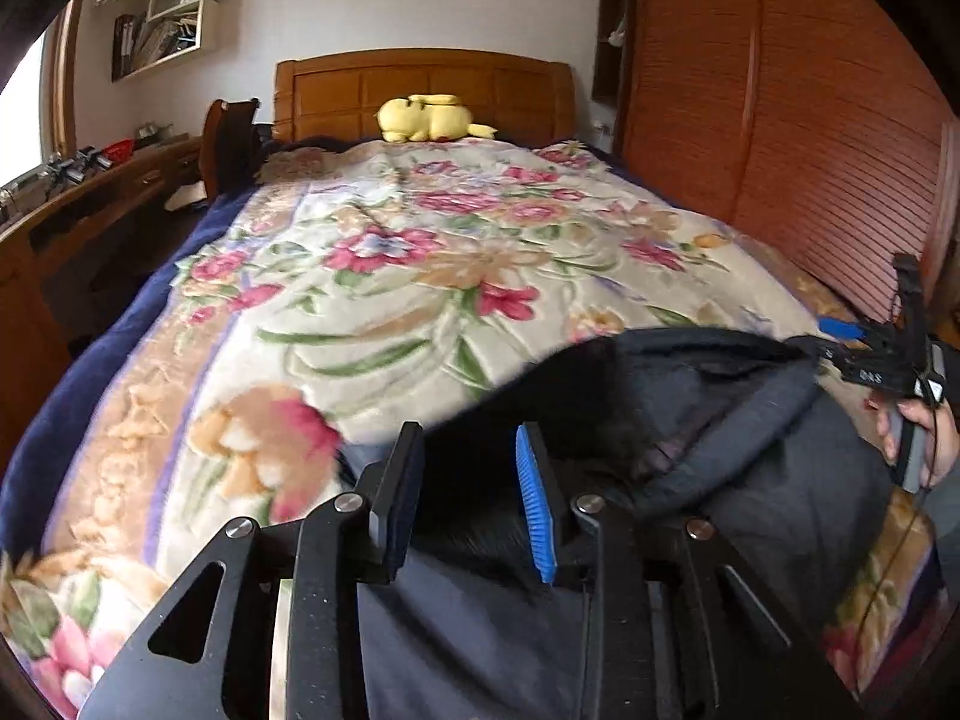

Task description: Fold large clothes

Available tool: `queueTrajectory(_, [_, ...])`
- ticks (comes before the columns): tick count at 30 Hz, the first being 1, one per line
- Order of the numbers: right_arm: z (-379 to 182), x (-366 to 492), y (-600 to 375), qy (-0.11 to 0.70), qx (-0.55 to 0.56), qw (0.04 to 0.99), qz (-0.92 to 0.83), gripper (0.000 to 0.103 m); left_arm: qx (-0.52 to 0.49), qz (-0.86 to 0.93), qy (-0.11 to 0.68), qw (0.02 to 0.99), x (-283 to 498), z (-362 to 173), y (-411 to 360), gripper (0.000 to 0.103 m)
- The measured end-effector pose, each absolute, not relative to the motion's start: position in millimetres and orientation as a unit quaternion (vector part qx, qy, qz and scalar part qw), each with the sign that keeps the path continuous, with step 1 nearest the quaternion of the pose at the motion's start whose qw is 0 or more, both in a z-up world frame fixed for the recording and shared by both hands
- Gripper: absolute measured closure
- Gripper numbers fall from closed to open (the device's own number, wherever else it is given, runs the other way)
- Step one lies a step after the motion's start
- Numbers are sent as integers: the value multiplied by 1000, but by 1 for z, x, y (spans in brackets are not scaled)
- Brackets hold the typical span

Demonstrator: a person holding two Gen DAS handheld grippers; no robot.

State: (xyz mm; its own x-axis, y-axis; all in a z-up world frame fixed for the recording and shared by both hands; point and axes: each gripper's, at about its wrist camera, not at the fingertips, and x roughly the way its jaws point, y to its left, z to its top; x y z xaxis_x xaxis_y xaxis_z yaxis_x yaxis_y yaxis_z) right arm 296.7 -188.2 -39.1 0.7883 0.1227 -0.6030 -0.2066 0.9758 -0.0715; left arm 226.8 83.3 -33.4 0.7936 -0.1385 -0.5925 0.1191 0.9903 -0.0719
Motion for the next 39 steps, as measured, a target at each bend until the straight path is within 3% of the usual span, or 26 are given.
queueTrajectory(10, [-58, 276, -129, 348, -117, 911, 189, 30, -44, -85, 319, 943, 197, -83, 69, 71])
queueTrajectory(23, [-78, 315, -44, 381, -233, 861, 242, 31, -40, -93, 333, 938, 190, -103, 84, 71])
queueTrajectory(25, [-80, 328, -36, 383, -246, 857, 240, 60, -36, -97, 332, 937, 190, -104, 81, 71])
queueTrajectory(28, [-79, 349, -27, 381, -262, 856, 231, 76, -35, -102, 335, 936, 190, -105, 79, 71])
queueTrajectory(31, [-79, 372, -18, 382, -265, 860, 211, 84, -35, -104, 337, 935, 191, -107, 80, 71])
queueTrajectory(36, [-87, 411, -4, 394, -257, 864, 180, 83, -40, -105, 338, 934, 193, -107, 82, 71])
queueTrajectory(38, [-88, 419, -1, 391, -250, 871, 160, 69, -38, -106, 339, 934, 193, -107, 81, 71])
queueTrajectory(39, [-85, 421, -2, 385, -241, 878, 149, 55, -37, -106, 339, 934, 193, -107, 80, 71])
